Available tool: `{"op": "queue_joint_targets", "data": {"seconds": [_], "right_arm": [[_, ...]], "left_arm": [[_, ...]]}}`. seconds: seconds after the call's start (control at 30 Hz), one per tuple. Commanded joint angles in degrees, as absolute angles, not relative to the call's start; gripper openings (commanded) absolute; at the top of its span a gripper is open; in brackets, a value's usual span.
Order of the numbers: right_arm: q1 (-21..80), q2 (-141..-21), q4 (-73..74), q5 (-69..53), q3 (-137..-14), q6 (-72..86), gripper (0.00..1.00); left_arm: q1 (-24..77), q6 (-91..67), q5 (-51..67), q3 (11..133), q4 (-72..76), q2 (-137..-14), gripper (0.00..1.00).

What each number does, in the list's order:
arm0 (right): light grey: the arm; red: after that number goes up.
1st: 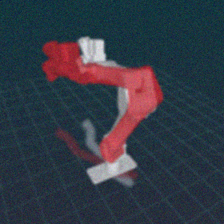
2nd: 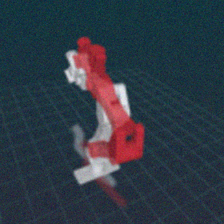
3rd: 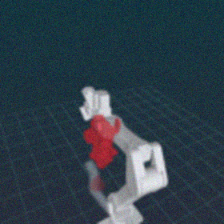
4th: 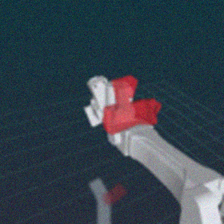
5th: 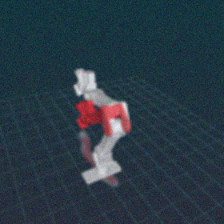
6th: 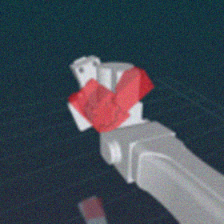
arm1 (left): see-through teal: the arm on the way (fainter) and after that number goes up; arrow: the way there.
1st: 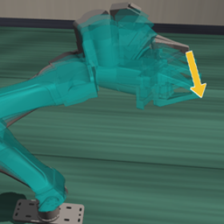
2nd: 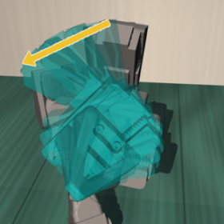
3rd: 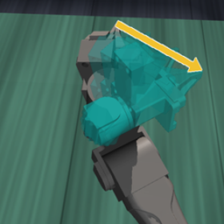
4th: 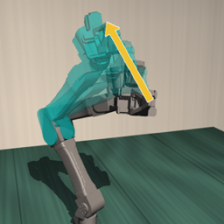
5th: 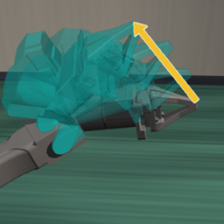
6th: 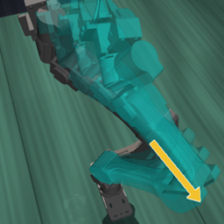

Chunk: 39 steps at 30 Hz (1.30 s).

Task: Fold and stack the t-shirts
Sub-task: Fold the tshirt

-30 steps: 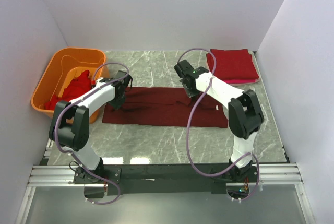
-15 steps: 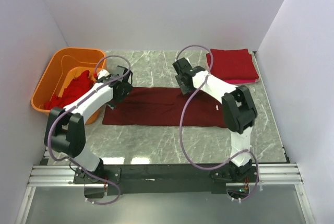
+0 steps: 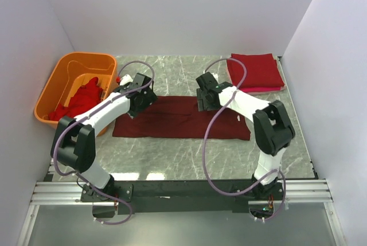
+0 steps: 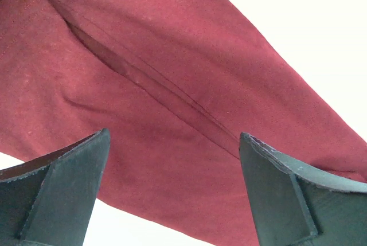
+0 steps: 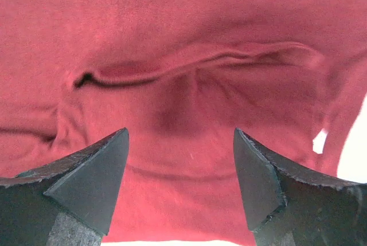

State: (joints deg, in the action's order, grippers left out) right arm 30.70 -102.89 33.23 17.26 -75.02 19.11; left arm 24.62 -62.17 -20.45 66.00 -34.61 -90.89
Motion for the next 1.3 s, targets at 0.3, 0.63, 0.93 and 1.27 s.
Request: {"op": "queue_joint_targets", "data": {"seconds": [0.3,0.63,0.93,1.27], "right_arm": [[27.77,-119.79,28.47,17.75,-97.19,22.32,0.79],[27.51,-103.55,28.39,17.06,-80.71,26.8,0.8],[23.82,-99.75,23.56,7.57,-61.27,34.19,0.81],[21.97,-112.23,25.31,3.7,-70.56,32.0,0.82]], "left_arm": [[24.7,-61.08,-21.44,65.3,-35.24,-87.19,0.99],[24.7,-55.12,-20.57,67.76,-31.47,-90.17,0.99],[24.52,-53.26,-19.43,75.24,-28.84,-104.32,0.99],[24.43,-57.3,-13.2,64.62,-29.01,-106.1,0.99]]}}
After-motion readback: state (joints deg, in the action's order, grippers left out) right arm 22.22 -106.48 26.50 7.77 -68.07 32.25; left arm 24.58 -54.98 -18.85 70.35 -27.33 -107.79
